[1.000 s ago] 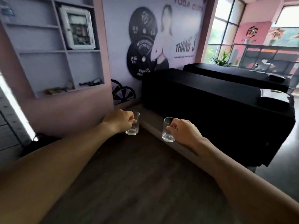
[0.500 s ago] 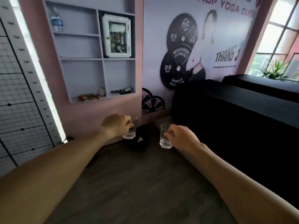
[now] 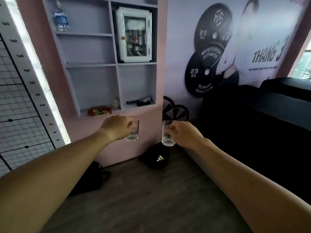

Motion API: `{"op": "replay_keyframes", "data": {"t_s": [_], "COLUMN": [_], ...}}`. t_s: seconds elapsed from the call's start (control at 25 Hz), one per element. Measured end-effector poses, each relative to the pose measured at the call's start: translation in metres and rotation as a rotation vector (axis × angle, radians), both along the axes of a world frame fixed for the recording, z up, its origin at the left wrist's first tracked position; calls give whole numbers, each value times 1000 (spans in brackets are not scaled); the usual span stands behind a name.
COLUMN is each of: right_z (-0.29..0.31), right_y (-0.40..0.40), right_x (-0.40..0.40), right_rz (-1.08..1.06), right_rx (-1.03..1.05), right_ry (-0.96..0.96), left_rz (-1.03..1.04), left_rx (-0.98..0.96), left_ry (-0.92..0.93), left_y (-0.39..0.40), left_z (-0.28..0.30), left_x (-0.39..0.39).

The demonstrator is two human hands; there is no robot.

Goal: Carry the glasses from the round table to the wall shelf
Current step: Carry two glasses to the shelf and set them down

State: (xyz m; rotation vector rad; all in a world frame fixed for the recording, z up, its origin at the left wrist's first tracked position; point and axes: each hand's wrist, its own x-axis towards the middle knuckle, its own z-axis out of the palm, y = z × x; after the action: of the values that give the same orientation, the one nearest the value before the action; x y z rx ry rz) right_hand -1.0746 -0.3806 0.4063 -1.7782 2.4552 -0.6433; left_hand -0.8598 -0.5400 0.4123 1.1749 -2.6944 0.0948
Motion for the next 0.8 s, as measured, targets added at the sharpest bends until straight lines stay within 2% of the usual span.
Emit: {"op": "replay_keyframes", "data": {"t_s": [0.2, 0.36, 0.52, 0.8], "right_z": [-5, 19, 41, 45], "right_y": [-116, -212, -295, -417], "right_x": [-53, -86, -94, -79], "right_rz": [87, 197, 313, 449], "right_rx": [20, 32, 2, -32], "right_ry": [-12, 11, 47, 44], "left_rz": [70, 197, 293, 426], "left_rx": [-88, -89, -110, -98], "left_ry": [11, 11, 29, 40], "left_y": [-98, -169, -223, -307], "left_z": [-1, 22, 40, 44], "left_x": [-37, -58, -62, -45]}}
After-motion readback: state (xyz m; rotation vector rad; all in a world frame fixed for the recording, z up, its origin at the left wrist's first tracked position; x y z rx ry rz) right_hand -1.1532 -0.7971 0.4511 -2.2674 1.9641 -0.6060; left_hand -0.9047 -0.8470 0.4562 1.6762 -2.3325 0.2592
